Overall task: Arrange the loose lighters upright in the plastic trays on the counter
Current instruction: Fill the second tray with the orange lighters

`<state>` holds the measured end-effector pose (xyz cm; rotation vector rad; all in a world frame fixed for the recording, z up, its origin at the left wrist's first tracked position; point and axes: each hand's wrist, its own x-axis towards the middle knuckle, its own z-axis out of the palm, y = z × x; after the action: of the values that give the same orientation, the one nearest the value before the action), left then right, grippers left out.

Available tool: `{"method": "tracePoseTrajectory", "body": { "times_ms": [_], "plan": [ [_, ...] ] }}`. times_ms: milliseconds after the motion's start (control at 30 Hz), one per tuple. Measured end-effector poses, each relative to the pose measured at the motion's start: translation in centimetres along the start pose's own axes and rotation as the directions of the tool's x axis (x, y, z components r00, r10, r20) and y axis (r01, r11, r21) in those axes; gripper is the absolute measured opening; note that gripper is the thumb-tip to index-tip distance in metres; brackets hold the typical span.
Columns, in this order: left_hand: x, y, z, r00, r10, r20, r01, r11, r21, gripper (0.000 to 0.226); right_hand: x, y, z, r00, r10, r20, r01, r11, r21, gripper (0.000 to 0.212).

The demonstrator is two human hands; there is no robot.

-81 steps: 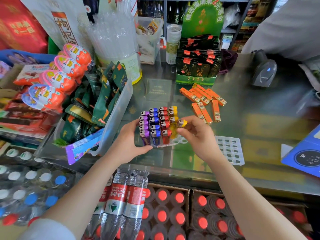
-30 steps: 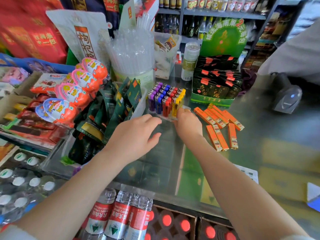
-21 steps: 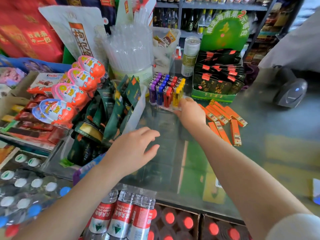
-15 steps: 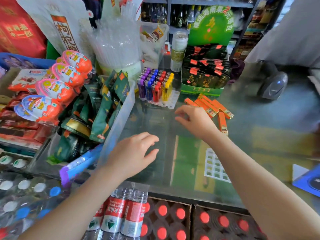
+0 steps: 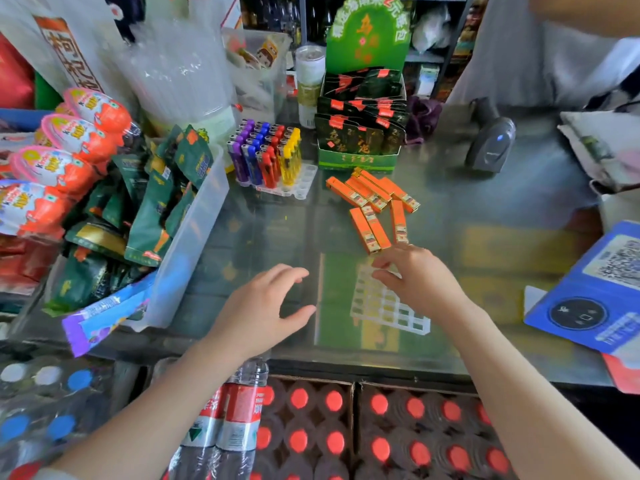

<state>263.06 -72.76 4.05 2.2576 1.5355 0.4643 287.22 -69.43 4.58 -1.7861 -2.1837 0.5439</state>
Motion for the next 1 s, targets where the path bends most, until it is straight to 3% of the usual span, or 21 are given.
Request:
{"method": "tracePoseTrajectory", "body": {
  "times_ms": [200, 367, 533, 633, 733, 900, 1000],
  "plan": [
    [-1.4, -1.4, -0.8, 0.995, -0.043, 0.092, 0.040, 0.999, 0.033, 0.102, 1.5, -5.3, 3.4, 0.989, -0.144, -0.018, 0.145, 0.987, 0.064, 0.020],
    [-1.5, -3.1, -1.0, 0.994, -0.008, 0.113, -0.008, 0.990, 0.137, 0.118, 2.9, -7.2, 4.0, 0.974, -0.225, -0.002, 0.222, 0.960, 0.172, 0.017],
    [-0.1, -3.6, -0.7, 0.977, 0.018, 0.211, -0.028, 0.999, 0.042, 0.119, 3.8, -4.9, 2.1, 0.970, 0.020, -0.243, 0.022, 0.986, 0.165, 0.014],
    [0.7, -3.5, -0.3, 0.970, 0.065, 0.235, -0.055, 0.997, -0.050, 0.105, 4.2, -3.2, 1.2, 0.947, 0.153, -0.282, -0.153, 0.988, 0.022, 0.015],
    [0.7, -3.6, 0.0, 0.983, 0.055, 0.176, -0.036, 0.994, -0.107, 0.093, 4.8, -2.7, 1.3, 0.944, 0.173, -0.279, -0.223, 0.962, -0.156, 0.018],
    [-0.7, -4.8, -0.4, 0.999, -0.043, 0.015, 0.044, 0.995, -0.092, 0.096, 6.0, -3.8, 1.9, 0.955, 0.185, -0.234, -0.235, 0.948, -0.213, 0.022],
    [-1.4, -5.6, -1.1, 0.997, -0.079, 0.012, 0.080, 0.994, -0.076, 0.099, 6.5, -4.8, 2.5, 0.956, 0.194, -0.218, -0.247, 0.936, -0.250, 0.019]
  ]
}}
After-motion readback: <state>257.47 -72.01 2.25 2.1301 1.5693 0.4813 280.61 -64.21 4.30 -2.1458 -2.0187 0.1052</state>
